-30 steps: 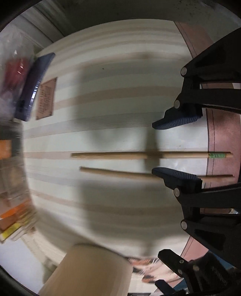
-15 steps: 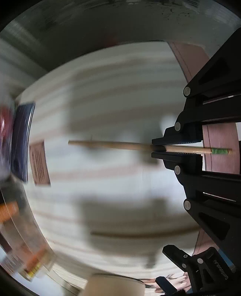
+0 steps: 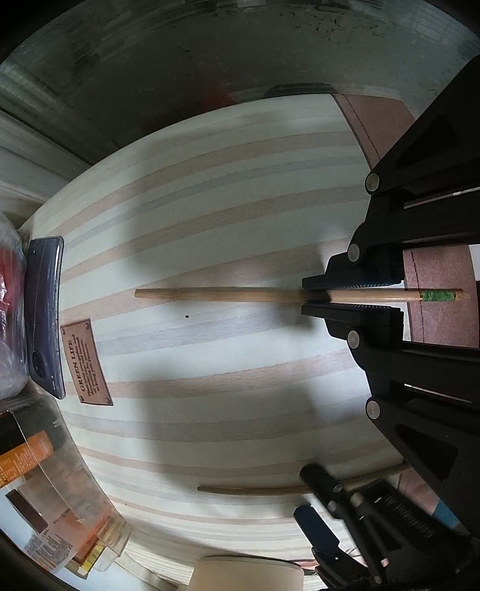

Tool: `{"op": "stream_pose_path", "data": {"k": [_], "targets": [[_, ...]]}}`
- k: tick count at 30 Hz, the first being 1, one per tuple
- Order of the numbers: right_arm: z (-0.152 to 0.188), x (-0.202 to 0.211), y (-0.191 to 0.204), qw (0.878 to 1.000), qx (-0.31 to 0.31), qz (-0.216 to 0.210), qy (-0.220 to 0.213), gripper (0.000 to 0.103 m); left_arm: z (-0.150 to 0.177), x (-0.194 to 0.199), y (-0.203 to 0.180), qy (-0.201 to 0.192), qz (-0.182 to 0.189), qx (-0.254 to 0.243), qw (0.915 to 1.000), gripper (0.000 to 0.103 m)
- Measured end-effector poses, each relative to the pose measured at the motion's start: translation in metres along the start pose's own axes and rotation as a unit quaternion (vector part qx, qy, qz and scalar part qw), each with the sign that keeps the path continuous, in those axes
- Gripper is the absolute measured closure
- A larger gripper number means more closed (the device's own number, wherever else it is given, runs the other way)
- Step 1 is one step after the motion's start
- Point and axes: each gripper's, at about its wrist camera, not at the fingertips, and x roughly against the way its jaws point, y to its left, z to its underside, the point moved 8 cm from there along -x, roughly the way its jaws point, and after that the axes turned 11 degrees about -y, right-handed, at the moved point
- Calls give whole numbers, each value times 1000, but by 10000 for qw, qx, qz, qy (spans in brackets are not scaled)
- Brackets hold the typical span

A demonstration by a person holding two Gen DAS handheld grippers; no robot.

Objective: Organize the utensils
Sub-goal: 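Grasp a green-tipped light chopstick with the right tool while the left grasps another light one, then lift both held chopsticks upright and carry them over the holder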

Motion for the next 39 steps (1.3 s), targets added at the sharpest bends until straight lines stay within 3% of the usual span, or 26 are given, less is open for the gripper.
{"op": "stream_pose_path", "data": {"k": [1, 4, 15, 26, 29, 31, 33, 39], "targets": [[2, 2, 2, 10000, 7, 5, -4, 96, 0, 0, 4, -4, -15, 35, 10000, 93], [13, 11, 8, 10000, 13, -45, 9, 96, -1, -1, 23, 33, 20, 244, 9997, 99], [43, 14, 83, 9958, 413, -743, 350, 96, 50, 13, 82, 232, -188, 878, 9957, 99], [34, 12, 107, 9929, 1133, -202, 318, 88, 59, 19, 77, 229, -181, 683, 9972, 97], [34, 14, 109, 9932, 1104, -220, 282, 89, 57, 20, 78, 241, -171, 874, 9957, 97], [41, 18, 111, 9939, 893, -460, 447, 95, 54, 19, 86, 271, -146, 997, 9945, 97], [44, 25, 112, 9930, 825, -597, 592, 95, 53, 18, 92, 265, -121, 1002, 9945, 98], [40, 24, 127, 9908, 1141, -374, 628, 95, 54, 13, 107, 253, -127, 917, 9954, 98]]}}
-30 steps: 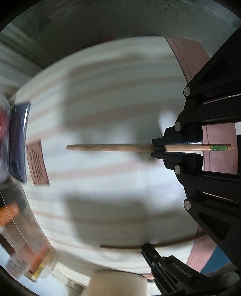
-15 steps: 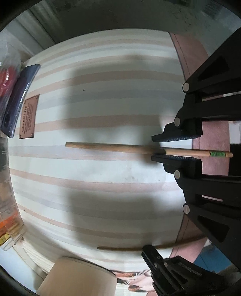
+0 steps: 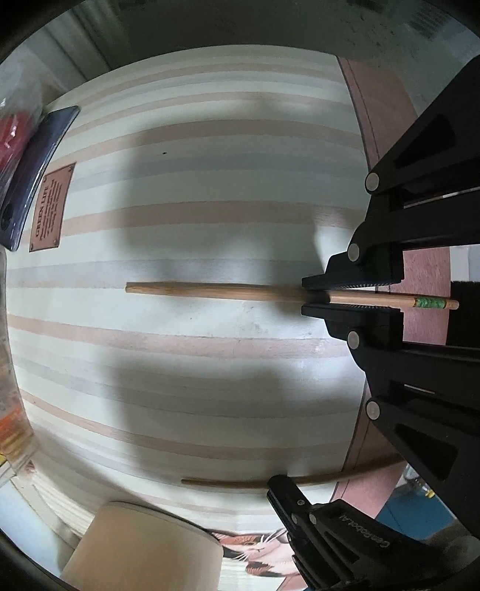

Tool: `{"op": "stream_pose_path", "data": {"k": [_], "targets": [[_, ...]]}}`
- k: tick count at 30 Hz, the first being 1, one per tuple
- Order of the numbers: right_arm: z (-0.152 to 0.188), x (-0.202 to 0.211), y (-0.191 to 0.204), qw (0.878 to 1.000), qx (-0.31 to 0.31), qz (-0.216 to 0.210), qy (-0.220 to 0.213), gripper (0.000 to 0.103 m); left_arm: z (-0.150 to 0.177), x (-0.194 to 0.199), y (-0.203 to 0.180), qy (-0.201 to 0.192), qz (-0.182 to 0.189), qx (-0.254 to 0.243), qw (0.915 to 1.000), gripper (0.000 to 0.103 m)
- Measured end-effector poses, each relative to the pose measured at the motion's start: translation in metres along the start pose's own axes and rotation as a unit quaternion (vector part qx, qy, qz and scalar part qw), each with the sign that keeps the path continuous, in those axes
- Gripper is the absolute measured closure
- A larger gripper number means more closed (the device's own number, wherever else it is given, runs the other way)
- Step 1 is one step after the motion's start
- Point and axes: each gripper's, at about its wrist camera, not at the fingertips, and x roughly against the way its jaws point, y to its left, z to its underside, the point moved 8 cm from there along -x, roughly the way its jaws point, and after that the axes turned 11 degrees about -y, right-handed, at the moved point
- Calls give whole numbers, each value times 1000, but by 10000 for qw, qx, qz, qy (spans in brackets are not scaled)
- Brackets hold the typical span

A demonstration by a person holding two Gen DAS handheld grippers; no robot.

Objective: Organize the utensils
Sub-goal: 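Lift both held chopsticks upright and carry them over the holder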

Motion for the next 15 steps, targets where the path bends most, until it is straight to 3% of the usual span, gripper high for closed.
{"op": "stream_pose_path", "data": {"k": [8, 9, 15], "targets": [[-15, 2, 17, 9997, 39, 191, -151, 95, -8, 1, -6, 97, -86, -276, 9995, 98], [-11, 0, 5, 9996, 45, 195, -177, 95, -10, 0, -5, 115, -44, -234, 9996, 98], [-12, 8, -9, 9986, -359, -53, -384, 96, -14, 12, -2, -231, -79, -310, 9992, 99]]}}
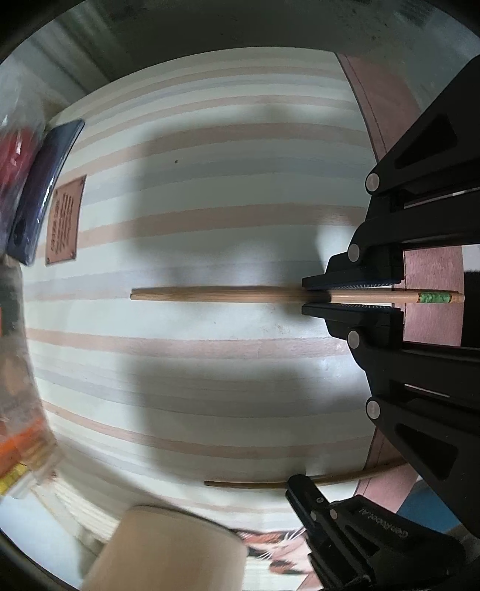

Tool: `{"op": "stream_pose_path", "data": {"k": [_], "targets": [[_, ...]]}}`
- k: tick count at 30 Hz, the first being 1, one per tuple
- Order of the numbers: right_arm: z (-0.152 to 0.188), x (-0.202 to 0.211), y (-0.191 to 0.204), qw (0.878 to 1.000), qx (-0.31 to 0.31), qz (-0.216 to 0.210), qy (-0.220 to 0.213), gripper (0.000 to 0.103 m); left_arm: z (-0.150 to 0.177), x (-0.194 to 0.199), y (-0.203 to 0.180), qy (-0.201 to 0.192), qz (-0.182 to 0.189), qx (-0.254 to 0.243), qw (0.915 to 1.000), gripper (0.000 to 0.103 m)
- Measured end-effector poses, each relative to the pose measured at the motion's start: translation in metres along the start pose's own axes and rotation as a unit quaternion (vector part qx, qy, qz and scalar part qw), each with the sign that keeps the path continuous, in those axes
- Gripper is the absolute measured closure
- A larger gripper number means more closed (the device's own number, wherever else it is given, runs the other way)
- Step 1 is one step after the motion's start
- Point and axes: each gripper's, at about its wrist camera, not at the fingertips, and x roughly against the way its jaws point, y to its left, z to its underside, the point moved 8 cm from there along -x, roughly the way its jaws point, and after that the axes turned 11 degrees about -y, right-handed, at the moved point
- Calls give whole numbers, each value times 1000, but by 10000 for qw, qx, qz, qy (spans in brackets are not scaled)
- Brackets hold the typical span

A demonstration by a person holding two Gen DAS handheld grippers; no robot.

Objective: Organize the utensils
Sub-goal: 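Lift both held chopsticks upright and carry them over the holder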

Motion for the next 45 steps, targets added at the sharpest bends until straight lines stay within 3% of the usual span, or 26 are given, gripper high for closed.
{"op": "stream_pose_path", "data": {"k": [11, 16, 23, 27, 34, 40, 45], "targets": [[-18, 62, -10, 9952, -280, -278, -890, 96, -24, 66, 1, -985, 219, -47, 9949, 99], [-16, 96, -18, 9907, -354, -350, -1268, 96, -36, 88, 5, -1244, 421, 162, 9912, 99], [-39, 130, -16, 9829, -501, -584, -1673, 96, -69, 135, 5, -1743, 728, 402, 9812, 99], [-58, 154, -10, 9761, -571, -778, -1946, 96, -94, 179, 6, -2177, 963, 529, 9698, 99], [-108, 224, 20, 9536, -585, -1327, -2639, 96, -150, 277, 27, -3147, 1122, 687, 9400, 99], [-162, 271, 82, 9279, -441, -2036, -3092, 96, -187, 337, 102, -3900, 628, 1034, 9128, 99], [-193, 277, 160, 9102, -175, -2526, -3277, 96, -201, 327, 179, -4033, 107, 1603, 9008, 99]]}}
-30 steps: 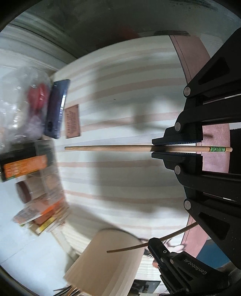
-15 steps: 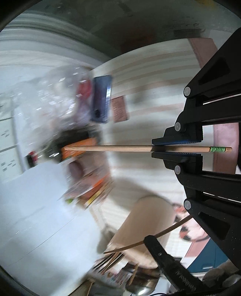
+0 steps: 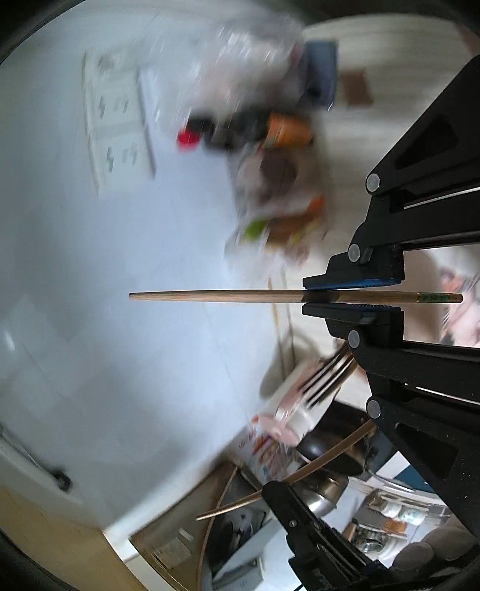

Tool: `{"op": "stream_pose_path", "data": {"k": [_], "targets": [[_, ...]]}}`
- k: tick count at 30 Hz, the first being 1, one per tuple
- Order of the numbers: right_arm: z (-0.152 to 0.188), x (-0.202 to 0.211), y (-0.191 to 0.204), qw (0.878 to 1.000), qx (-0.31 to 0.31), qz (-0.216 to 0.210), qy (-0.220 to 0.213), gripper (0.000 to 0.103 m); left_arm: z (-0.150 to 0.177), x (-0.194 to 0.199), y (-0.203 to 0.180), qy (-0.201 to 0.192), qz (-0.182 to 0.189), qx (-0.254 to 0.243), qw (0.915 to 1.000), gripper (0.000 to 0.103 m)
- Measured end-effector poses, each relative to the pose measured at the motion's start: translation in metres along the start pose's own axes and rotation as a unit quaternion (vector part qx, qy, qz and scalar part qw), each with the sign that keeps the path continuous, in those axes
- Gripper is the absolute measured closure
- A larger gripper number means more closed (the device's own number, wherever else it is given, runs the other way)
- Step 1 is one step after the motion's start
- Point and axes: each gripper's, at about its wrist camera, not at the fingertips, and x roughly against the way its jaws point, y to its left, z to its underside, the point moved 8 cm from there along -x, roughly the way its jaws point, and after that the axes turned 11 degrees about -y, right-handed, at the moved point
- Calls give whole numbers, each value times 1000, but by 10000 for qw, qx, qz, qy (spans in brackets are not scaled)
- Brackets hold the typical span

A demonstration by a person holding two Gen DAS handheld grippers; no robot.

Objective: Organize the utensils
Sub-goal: 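Lift both held chopsticks upright and carry them over the holder, then lower both chopsticks into the holder and open both tools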

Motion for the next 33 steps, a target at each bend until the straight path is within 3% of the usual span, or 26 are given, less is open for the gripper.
{"op": "stream_pose_path", "data": {"k": [3, 9, 17, 23, 25, 26, 27, 28, 30, 33], "targets": [[2, -33, 30, 9998, 73, -193, -25, 96, 1, -21, 34, -45, -241, 264, 9994, 99], [7, -81, 63, 9988, 313, -297, -252, 96, 19, -56, 66, -73, -427, 683, 9967, 99], [21, -111, 70, 9956, 629, -237, -648, 96, 44, -80, 71, 73, -421, 577, 9974, 99], [35, -114, 66, 9941, 930, -228, -511, 95, 51, -70, 67, 492, -397, 561, 9964, 96], [35, -108, 62, 9950, 868, -238, -421, 91, 46, -59, 63, 487, -367, 486, 9970, 87], [34, -103, 60, 9954, 858, -208, -377, 79, 41, -49, 62, 413, -484, 344, 9974, 81], [32, -97, 57, 9955, 852, -197, -377, 67, 38, -44, 62, 361, -593, 251, 9973, 62], [30, -92, 55, 9954, 853, -190, -398, 64, 34, -35, 63, 283, -739, 157, 9967, 34], [27, -79, 49, 9953, 892, -95, -377, 61, 30, -16, 66, 126, -989, -43, 9950, 15], [29, -58, 43, 9936, 1098, 100, -250, 54, 43, 0, 75, 293, -1259, -236, 9913, 15]]}}
